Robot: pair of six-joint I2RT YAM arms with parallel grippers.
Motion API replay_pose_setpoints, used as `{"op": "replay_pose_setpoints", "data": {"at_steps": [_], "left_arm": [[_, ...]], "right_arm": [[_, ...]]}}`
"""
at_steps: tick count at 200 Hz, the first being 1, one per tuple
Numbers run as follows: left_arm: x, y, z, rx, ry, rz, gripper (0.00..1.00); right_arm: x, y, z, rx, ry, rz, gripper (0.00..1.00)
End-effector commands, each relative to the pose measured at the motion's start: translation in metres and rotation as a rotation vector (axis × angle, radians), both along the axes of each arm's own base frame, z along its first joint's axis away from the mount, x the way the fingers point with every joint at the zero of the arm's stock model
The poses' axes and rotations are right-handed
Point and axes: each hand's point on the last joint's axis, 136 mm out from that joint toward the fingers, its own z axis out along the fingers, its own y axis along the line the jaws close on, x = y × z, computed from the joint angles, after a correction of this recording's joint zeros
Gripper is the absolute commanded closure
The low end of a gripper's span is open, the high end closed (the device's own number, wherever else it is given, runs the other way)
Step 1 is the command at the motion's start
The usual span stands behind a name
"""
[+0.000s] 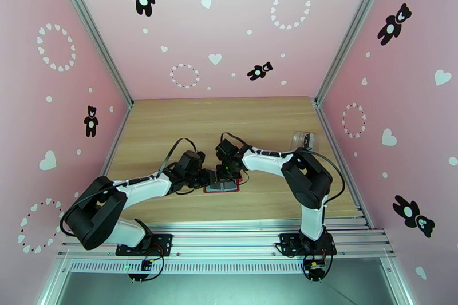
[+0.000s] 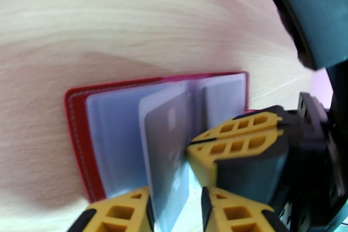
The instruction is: Put the credit cards into the card holder
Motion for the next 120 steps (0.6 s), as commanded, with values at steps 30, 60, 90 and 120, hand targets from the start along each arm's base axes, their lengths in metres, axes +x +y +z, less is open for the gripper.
{"op": "replay_pose_setpoints", "data": {"at_steps": [30, 60, 90, 120], "left_arm": [[0.008, -0.027, 0.029, -0.069, -0.047, -0.046, 0.66], [0.006, -0.044, 0.027, -0.071, -0.038, -0.079, 0.66], [0.005, -0.066, 0.026, -0.057, -0.049, -0.124, 0.66], [0.009, -0.084, 0.025, -0.055, -0.056, -0.152, 0.66]], "right_arm": [[0.002, -0.019, 0.04, -0.027, -0.103, -0.015, 0.76], [0.009, -0.053, 0.046, -0.113, -0.151, -0.059, 0.75], [0.012, -0.09, 0.053, -0.12, -0.155, -0.138, 0.74], [0.012, -0.126, 0.063, -0.141, -0.187, -0.209, 0.7]]}}
